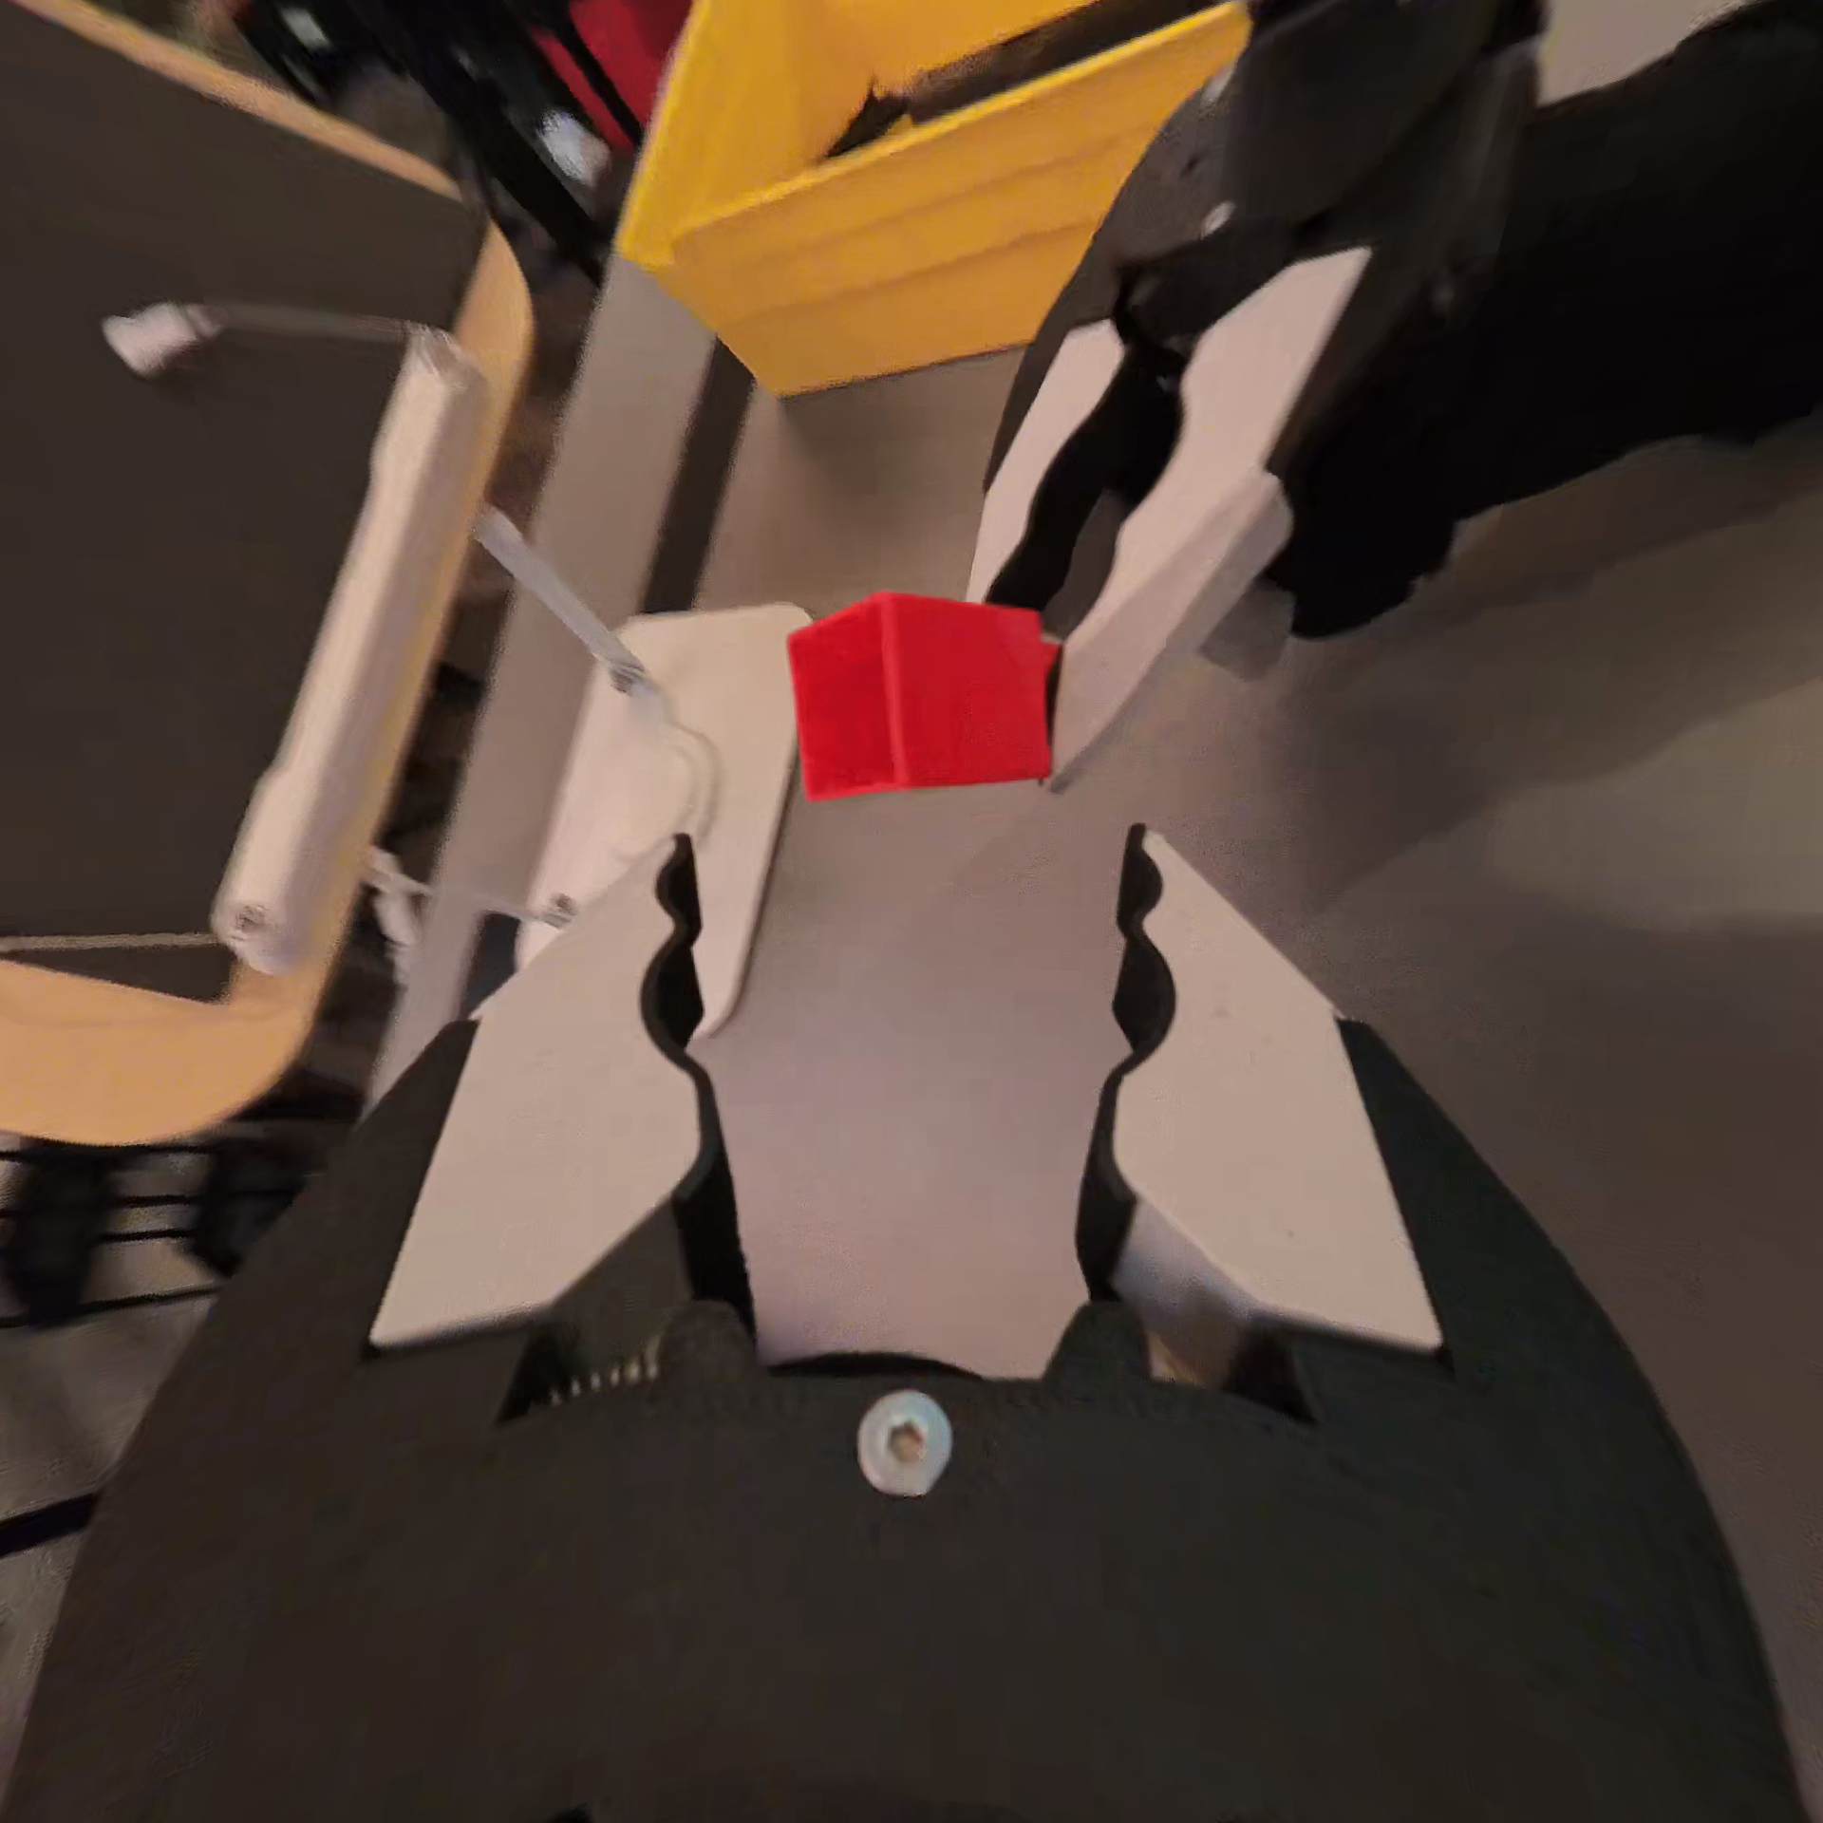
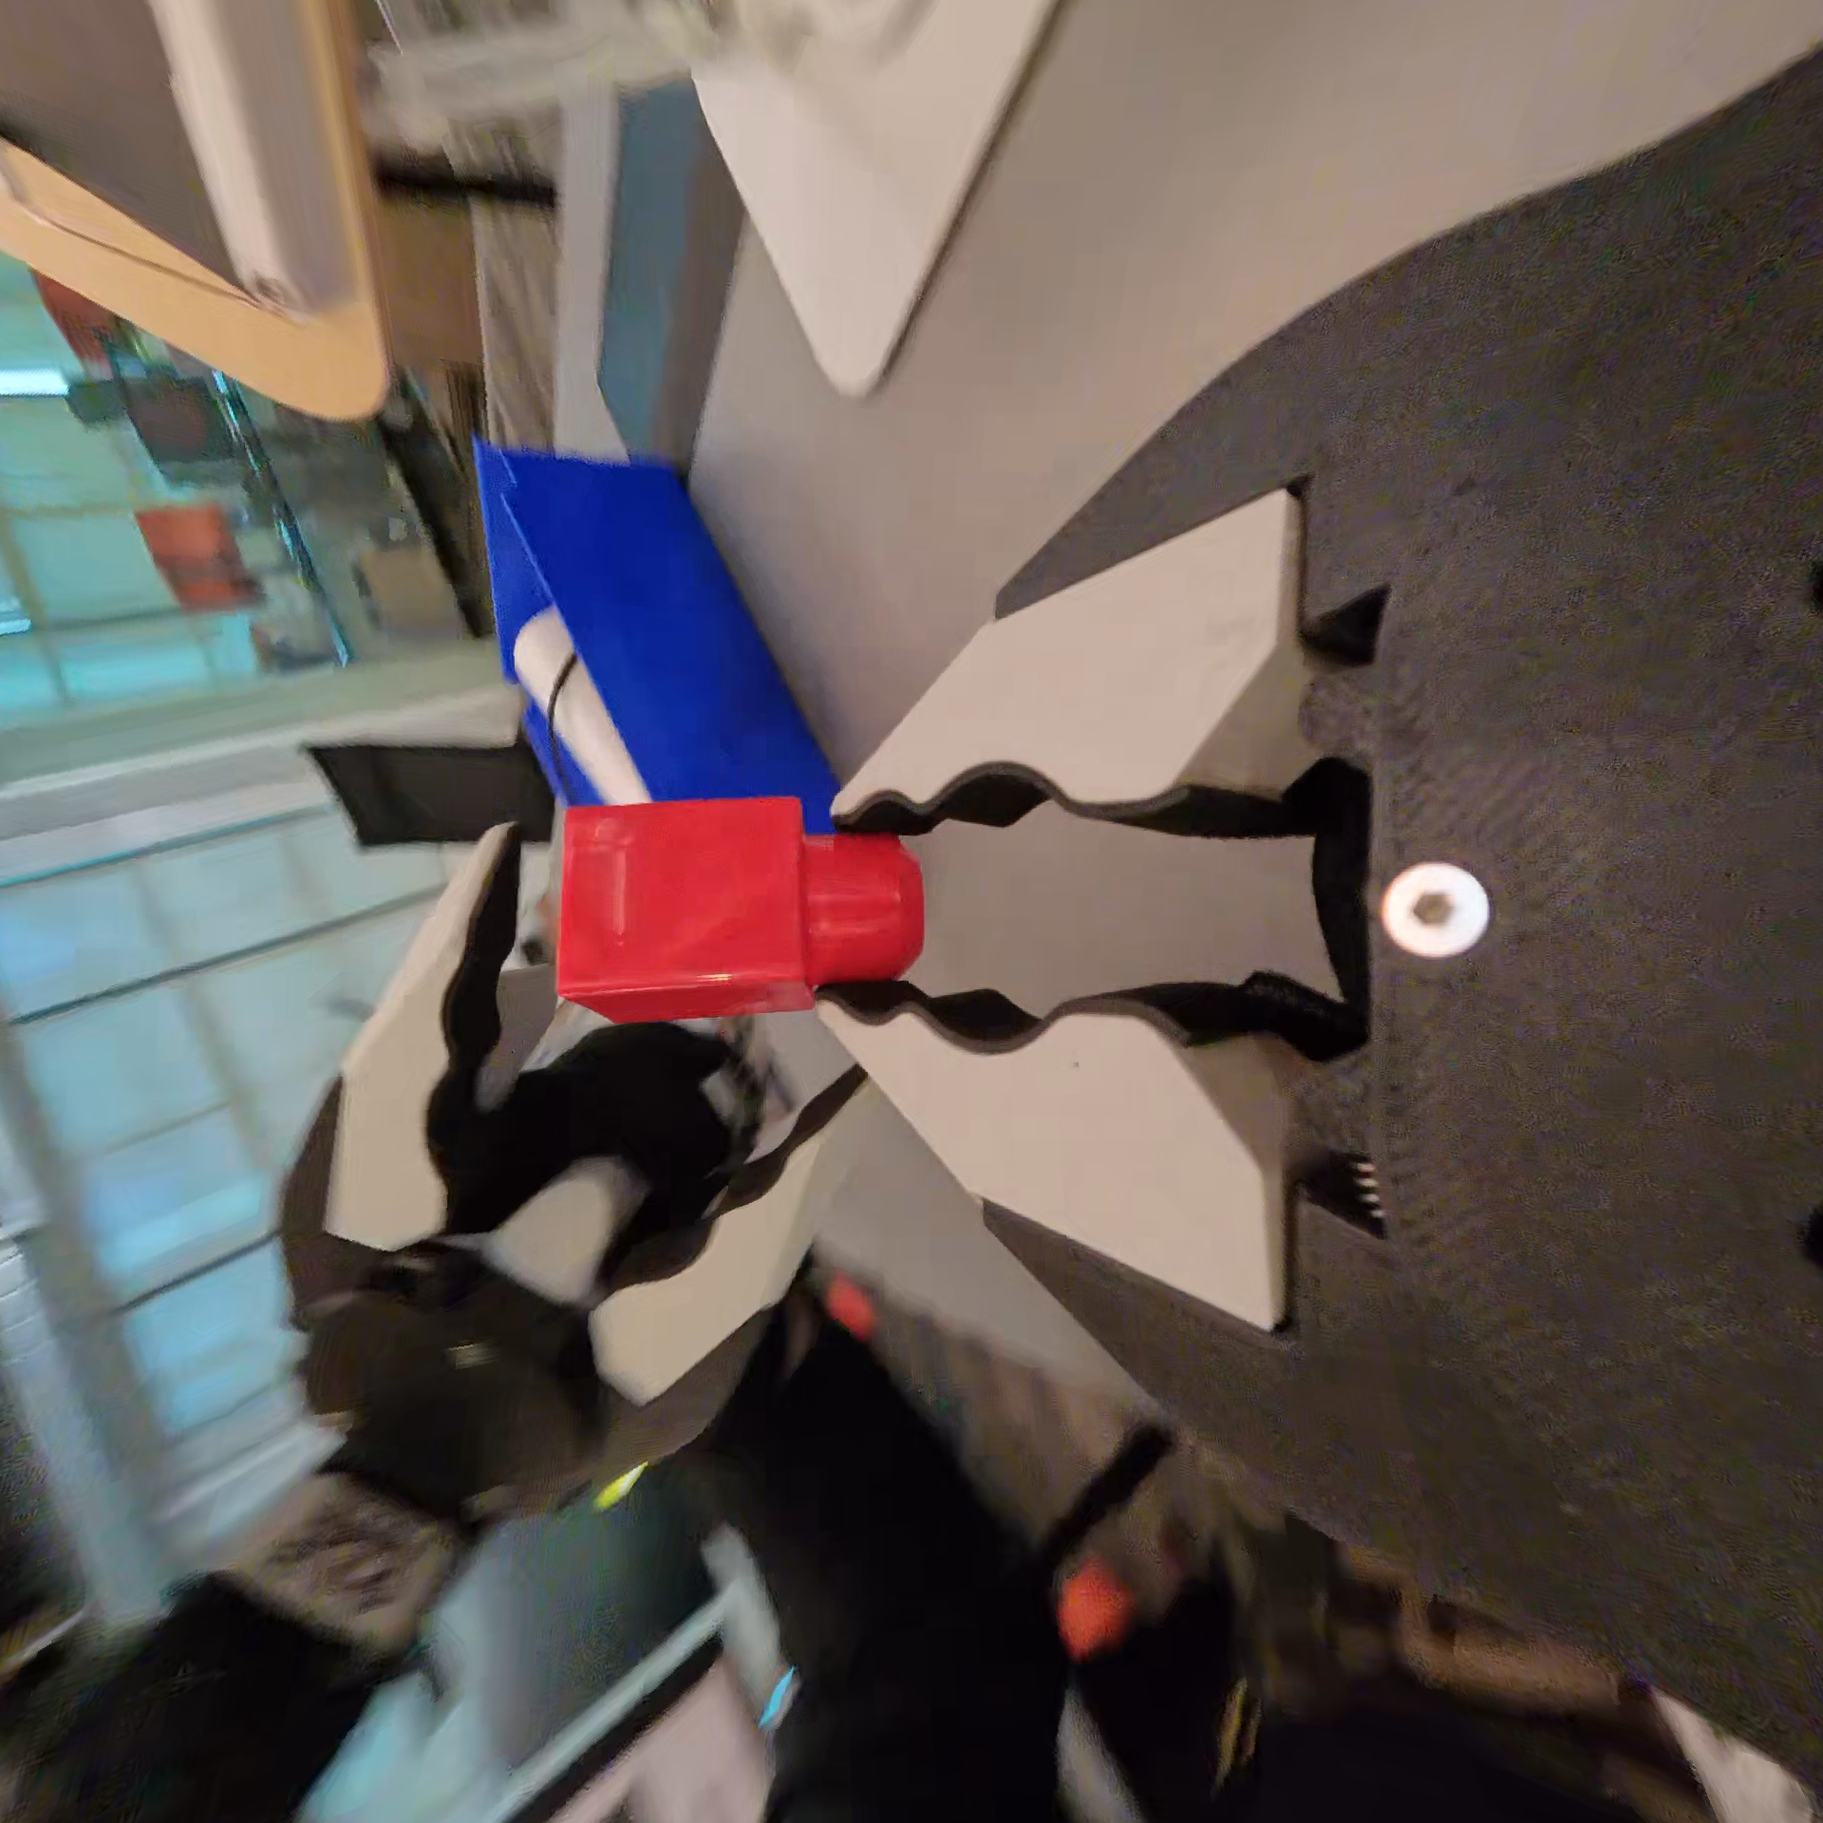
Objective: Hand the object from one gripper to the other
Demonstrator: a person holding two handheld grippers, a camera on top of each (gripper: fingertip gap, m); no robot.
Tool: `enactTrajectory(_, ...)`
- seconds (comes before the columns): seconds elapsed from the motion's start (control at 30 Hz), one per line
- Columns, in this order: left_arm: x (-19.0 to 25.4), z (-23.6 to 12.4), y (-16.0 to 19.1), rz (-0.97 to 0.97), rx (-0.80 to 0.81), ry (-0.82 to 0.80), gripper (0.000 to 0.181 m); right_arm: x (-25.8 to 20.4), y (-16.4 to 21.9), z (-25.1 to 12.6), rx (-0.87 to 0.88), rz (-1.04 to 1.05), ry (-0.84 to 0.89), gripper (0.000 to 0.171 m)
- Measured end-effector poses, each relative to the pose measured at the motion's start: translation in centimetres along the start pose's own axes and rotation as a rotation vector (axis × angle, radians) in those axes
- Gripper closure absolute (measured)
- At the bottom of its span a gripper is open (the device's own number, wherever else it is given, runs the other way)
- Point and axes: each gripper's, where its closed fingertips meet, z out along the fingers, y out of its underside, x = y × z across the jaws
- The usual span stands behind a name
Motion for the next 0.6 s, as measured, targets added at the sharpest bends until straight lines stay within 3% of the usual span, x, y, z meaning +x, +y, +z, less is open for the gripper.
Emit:
enactTrajectory(0.1, -0.9, -0.3, -1.5, 0.184, 0.050, -0.203, 0.090, -0.9, -1.2, -0.5, 0.116, 0.245, -0.179, 0.143)
enactTrajectory(0.27, 0.0, -0.4, -4.0, 0.380, 0.142, -0.353, 0.090, -3.6, -2.2, -0.7, 0.180, 0.352, -0.385, 0.143)
enactTrajectory(0.6, 0.9, 0.0, -4.7, 0.467, 0.158, -0.393, 0.113, -5.4, -2.5, -0.8, 0.178, 0.393, -0.494, 0.144)
